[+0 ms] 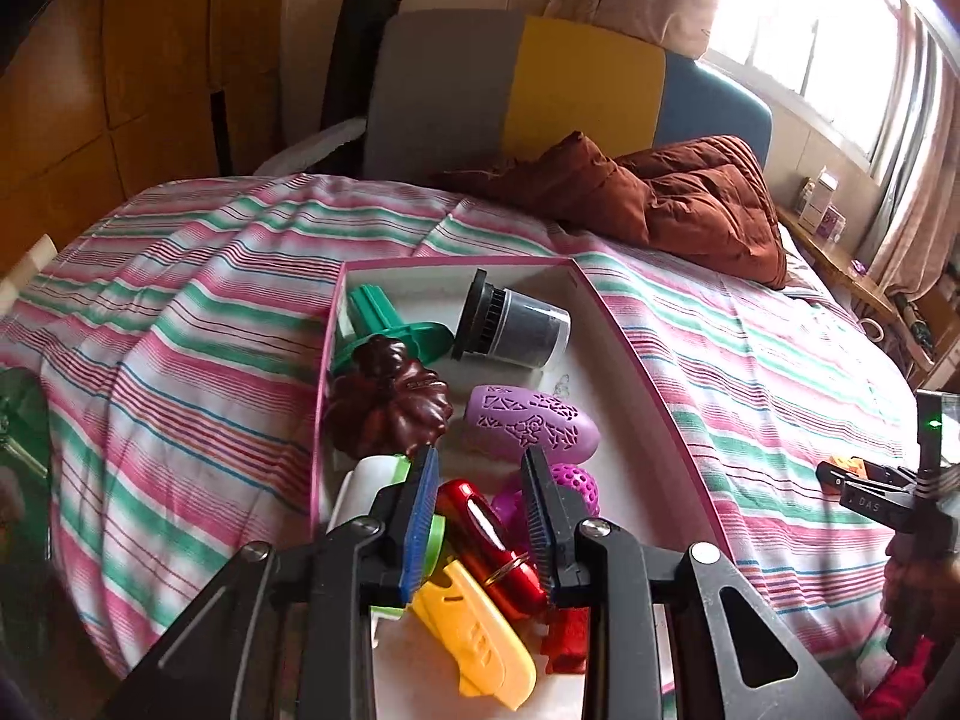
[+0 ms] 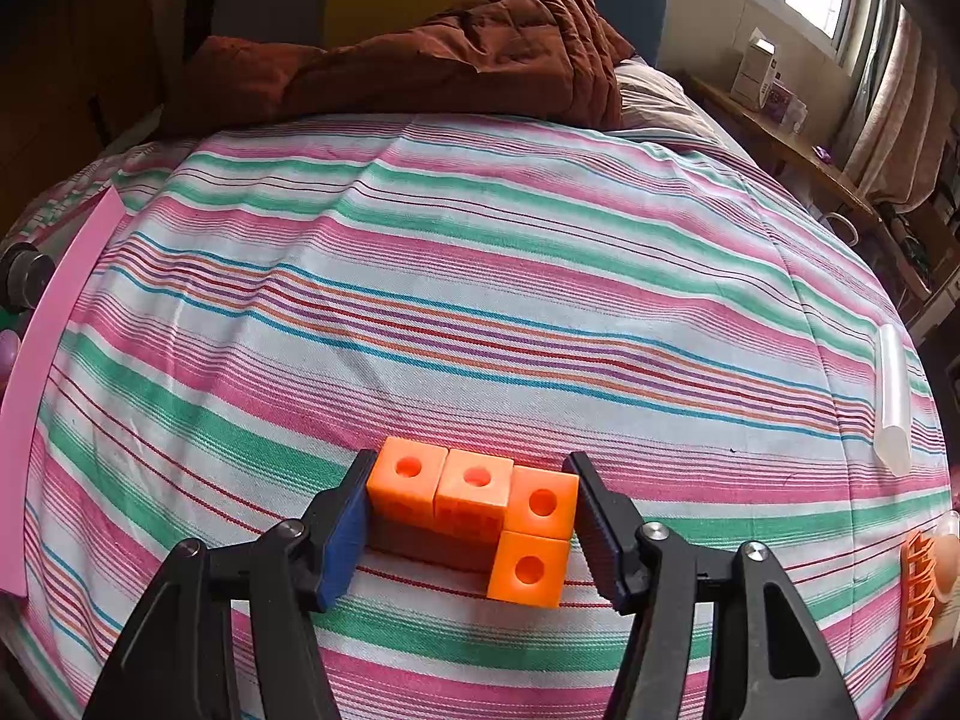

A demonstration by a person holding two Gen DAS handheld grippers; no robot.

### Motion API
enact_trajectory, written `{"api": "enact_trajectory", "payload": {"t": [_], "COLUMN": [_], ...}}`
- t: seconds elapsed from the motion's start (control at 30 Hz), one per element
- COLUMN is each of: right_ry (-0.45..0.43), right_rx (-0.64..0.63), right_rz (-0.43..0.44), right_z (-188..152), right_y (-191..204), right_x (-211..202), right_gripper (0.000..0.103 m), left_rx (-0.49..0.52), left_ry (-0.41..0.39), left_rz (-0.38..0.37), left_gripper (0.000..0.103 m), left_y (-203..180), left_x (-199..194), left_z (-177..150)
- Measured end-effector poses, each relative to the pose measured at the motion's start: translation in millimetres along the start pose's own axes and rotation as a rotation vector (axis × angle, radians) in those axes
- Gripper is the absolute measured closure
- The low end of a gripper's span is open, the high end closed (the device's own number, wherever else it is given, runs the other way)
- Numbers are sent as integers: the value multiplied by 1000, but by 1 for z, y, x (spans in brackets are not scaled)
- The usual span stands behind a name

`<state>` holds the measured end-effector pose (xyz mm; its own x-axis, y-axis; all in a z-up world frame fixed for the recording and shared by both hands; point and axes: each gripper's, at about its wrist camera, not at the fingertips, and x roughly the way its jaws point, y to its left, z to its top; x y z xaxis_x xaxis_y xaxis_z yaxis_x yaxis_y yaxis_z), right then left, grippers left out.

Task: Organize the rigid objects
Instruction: 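Carry the red cylinder into the tray and open the left gripper, then carry the orange cubes into the tray and open the right gripper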

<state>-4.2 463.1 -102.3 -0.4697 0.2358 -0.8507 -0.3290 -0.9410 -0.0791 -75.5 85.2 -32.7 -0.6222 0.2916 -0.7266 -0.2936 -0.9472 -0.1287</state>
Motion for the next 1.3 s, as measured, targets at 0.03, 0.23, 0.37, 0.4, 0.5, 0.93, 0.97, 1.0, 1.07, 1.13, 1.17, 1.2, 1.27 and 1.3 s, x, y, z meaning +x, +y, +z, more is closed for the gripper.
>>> {"api": "enact_trajectory", "payload": {"t": [0.03,0.23,0.37,0.4,0.5,0.93,0.97,1.0,1.07,1.13,1.17,1.2,1.27,1.3], "right_ry": [-1,-1,2,5,10,28,34,38,40,32,24,12,-13,-22], "right_rx": [-2,-6,-10,-6,-9,7,14,15,-5,-38,-54,-70,-94,-104], "right_rz": [-3,-8,-14,-14,-5,-9,8,27,58,98,118,140,187,211], "right_z": [0,1,2,2,1,0,-1,-1,-2,-1,0,2,8,12], "right_y": [0,0,1,1,3,9,11,15,28,48,58,68,88,98], "right_x": [-1,-3,-4,-4,-6,-10,-12,-14,-19,-27,-33,-39,-51,-57], "right_gripper": [41,41,41,41,41,41,41,41,41,41,41,41,41,41], "left_rx": [0,-7,8,8,3,5,5,4,0,-5,-8,-11,-21,-25], "left_ry": [-2,-3,-6,-6,-10,-31,-33,-34,-34,-32,-32,-31,-31,-33], "left_rz": [3,19,42,47,50,55,56,58,58,58,57,58,57,58], "left_gripper": [73,73,71,70,66,65,64,64,64,64,64,64,64,64], "left_y": [2,13,15,16,18,26,27,28,31,33,35,36,39,41], "left_x": [-3,-22,-31,-33,-38,-50,-51,-52,-52,-52,-53,-53,-53,-54], "left_z": [-1,-12,-20,-22,-26,-33,-34,-34,-36,-37,-37,-38,-39,-40]}}
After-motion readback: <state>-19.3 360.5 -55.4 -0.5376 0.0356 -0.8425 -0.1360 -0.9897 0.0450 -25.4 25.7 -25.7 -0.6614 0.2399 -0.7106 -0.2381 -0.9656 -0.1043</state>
